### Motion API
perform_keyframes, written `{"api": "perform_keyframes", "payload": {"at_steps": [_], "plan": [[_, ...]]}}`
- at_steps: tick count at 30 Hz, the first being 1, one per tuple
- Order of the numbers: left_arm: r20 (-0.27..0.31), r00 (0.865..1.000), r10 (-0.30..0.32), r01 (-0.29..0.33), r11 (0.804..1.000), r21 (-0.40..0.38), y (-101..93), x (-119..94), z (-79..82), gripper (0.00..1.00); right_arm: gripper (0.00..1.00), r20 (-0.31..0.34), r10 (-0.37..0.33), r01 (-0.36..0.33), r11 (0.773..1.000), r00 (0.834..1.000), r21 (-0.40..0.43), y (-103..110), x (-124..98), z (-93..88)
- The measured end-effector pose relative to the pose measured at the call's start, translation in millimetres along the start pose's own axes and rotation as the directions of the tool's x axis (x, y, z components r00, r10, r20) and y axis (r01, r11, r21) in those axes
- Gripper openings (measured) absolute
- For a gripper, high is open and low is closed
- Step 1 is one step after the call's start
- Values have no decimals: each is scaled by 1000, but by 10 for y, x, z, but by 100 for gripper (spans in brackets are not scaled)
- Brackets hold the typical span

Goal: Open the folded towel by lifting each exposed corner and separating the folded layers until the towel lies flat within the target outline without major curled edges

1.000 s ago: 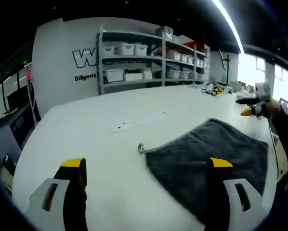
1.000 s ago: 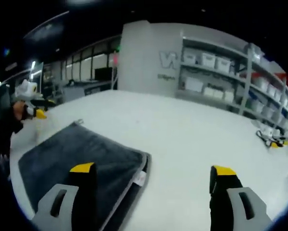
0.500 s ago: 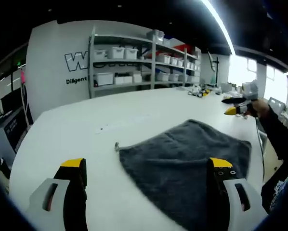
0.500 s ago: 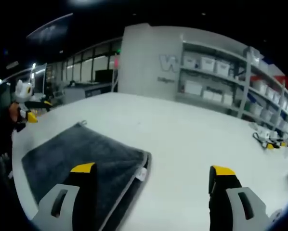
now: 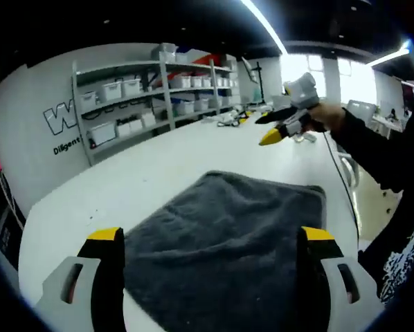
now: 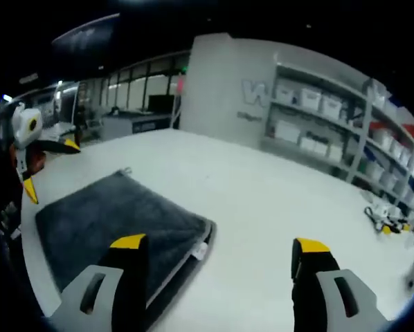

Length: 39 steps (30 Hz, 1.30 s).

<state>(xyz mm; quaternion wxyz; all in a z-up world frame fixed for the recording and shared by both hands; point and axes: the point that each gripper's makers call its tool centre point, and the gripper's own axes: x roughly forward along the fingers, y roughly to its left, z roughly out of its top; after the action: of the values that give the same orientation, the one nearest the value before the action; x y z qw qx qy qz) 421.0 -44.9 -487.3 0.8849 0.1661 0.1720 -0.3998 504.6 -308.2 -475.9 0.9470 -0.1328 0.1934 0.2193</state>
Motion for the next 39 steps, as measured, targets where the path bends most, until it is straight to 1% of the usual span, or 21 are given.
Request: {"api": "perform_keyframes", "payload": {"at_steps": [1,3,7,9,11,12,14,17,19,21,28,33,34,39], "plan": [[-1,1000,-1,2,1000,15,-51,33,31,100,82,-2,2,-3,1000,1000,-5,-4,4,22],[-8,1000,-24,25,998,53,-184,95,87,100,81,-9,14,-14,999,1000,-29,1,8,61],[14,998,-63,62,995,74,-400,204,242,100,75,-23,46,-47,997,999,-56,51,18,111],[13,996,-88,87,993,80,-511,278,292,100,74,-31,63,-65,996,998,-63,91,44,117],[8,994,-105,104,991,82,-615,362,319,99,72,-45,85,-88,993,995,-73,145,95,104],[4,993,-120,120,989,88,-694,418,329,98,71,-48,90,-93,993,995,-75,159,123,101],[5,991,-132,131,988,83,-782,498,354,95,69,-53,96,-100,992,994,-77,179,176,99],[-5,987,-162,161,984,81,-931,620,353,98,68,-49,106,-110,991,993,-75,205,227,126],[-13,985,-174,175,981,78,-1022,675,353,97,68,-50,116,-120,989,992,-81,229,247,148],[-11,984,-179,179,981,74,-1079,714,361,97,68,-53,123,-127,988,991,-85,232,270,166],[-37,978,-204,206,974,92,-1229,783,330,96,67,-63,131,-137,985,989,-105,210,304,202],[-65,976,-209,217,964,157,-1341,857,363,94,66,-77,141,-150,981,987,-122,198,332,216],[-73,975,-209,218,961,168,-1361,882,357,94,66,-83,140,-150,981,987,-126,228,319,197],[-90,971,-223,237,955,180,-1433,973,334,92,66,-101,149,-162,978,984,-128,284,308,165]]}}
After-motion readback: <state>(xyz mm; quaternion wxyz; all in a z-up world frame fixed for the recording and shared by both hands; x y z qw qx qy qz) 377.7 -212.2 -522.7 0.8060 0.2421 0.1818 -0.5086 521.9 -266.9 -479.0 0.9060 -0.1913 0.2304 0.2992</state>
